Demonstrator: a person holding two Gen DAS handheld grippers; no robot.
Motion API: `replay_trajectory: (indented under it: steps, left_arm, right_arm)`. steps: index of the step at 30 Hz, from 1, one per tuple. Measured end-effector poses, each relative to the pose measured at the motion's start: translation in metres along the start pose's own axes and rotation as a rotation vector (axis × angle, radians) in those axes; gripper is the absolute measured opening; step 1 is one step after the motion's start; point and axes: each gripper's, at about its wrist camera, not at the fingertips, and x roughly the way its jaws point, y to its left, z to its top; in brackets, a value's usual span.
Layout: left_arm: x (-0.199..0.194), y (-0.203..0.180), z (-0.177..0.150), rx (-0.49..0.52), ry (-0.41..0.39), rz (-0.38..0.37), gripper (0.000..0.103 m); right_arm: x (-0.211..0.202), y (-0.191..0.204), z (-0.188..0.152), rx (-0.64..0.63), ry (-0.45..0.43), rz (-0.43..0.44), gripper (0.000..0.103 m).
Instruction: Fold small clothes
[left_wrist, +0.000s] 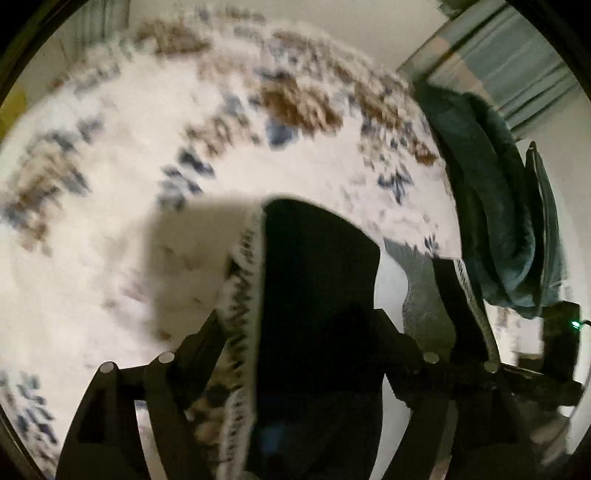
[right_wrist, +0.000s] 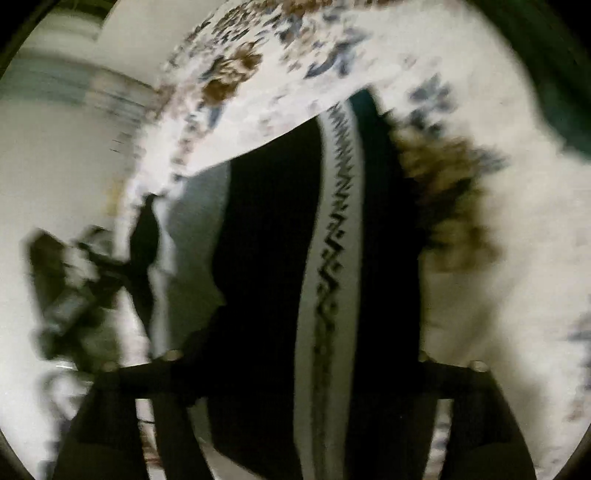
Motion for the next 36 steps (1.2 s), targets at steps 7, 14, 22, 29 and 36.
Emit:
replay_trajectory:
  steps: [7, 14, 22, 29, 36]
  left_arm:
    - [-0.054, -0.022, -0.039, 0.093, -0.107, 0.214, 0.103]
    - [-0.108, -0.068, -0.086, 0.145, -0.124, 0.256, 0.103]
    - [-0.221, -0.128, -0.143, 0.211, -0.211, 0.259, 0.103]
    - [-0.324, -0.169, -0.195, 0.231, -0.312, 0.277, 0.103]
    - [-0.413, -0.204, -0.244, 0.222, -0.407, 0.277, 0.103]
  right_arm:
    - [-0.057, 0.025, -0.07, -0.04, -0.149, -0.351, 0.103]
    - [-0.133, 0.061, -0.139, -0.037, -0.268, -0.463, 0.103]
    - [-0.266, 0.099, -0.233, -0.042, -0.42, -0.491, 0.103]
    - [-0.368, 0.132, -0.325, -0.098, -0.515, -0.481, 0.103]
    - [-0.462, 0.164, -0.406, -0.163, -0.617, -0.457, 0.103]
